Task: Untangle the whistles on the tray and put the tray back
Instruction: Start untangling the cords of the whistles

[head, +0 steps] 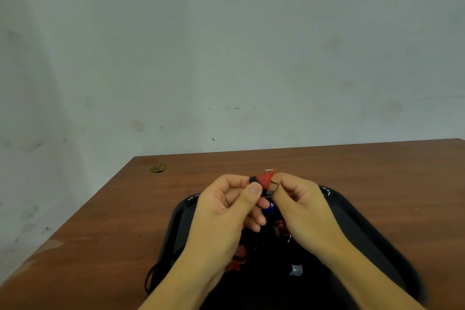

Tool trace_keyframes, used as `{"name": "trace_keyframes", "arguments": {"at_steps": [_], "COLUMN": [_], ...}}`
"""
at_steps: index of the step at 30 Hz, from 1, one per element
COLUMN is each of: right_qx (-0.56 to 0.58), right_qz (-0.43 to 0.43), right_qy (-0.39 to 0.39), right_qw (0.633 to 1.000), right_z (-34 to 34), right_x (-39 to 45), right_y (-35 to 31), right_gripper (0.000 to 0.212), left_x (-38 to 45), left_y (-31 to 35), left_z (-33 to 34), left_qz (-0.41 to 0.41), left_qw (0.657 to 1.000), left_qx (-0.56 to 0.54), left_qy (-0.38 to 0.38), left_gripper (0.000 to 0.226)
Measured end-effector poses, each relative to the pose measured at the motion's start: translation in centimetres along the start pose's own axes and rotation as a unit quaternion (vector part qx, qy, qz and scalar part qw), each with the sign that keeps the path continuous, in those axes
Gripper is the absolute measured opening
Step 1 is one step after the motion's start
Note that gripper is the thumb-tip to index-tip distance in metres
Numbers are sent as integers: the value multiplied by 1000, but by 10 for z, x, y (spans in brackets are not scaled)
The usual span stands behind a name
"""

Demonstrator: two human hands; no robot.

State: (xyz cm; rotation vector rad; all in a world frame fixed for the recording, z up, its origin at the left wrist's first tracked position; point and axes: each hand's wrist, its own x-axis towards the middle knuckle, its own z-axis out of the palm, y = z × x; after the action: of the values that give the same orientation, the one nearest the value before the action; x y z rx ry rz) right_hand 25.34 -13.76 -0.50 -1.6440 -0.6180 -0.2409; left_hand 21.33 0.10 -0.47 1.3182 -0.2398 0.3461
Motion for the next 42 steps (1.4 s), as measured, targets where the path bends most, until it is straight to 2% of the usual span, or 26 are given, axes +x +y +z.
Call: {"name": "trace_keyframes", "arguments": {"at_steps": [4,9,13,17,22,29,32,35,39,42], "right_qx": [-38,-45,-79,-184,-300,-387,-362,-319,-274,-181], "right_qz": [-39,-58,-78,-104,-156,-196,-230,-254,-242,-191], "right_qy": [-26,-38,-17,-26,-22,-8,15,27,32,44], "right_qw": [998,997,994,977,941,901,903,913,930,964], "right_z": [4,5,5,5,6,1,-2,-5,-10,-9], "right_x": [-3,-9,-7,-5,-8,-10,-8,-6,-3,-3], "right_y": [-3,-2,-1,3,4,4,0,-2,-1,-3], "right_gripper": [45,23,23,21,18,26,21,17,12,10], "left_x": [2,2,1,2,4,9,7,5,2,-2], "left_y": [3,3,2,1,-7,-9,-10,-7,-2,2], "left_z": [-4,-9,-10,-6,-8,-21,-31,-30,-25,-23], "left_qz": [-32,-51,-31,-2,59,86,117,130,106,89], "left_qw": [997,994,995,993,995,978,953,936,944,959], "left_qx": [-62,-91,-96,-100,3,140,269,328,309,254], "left_qy": [15,14,18,56,83,126,74,15,-54,-90], "left_gripper": [31,31,25,26,8,6,12,16,18,16]}}
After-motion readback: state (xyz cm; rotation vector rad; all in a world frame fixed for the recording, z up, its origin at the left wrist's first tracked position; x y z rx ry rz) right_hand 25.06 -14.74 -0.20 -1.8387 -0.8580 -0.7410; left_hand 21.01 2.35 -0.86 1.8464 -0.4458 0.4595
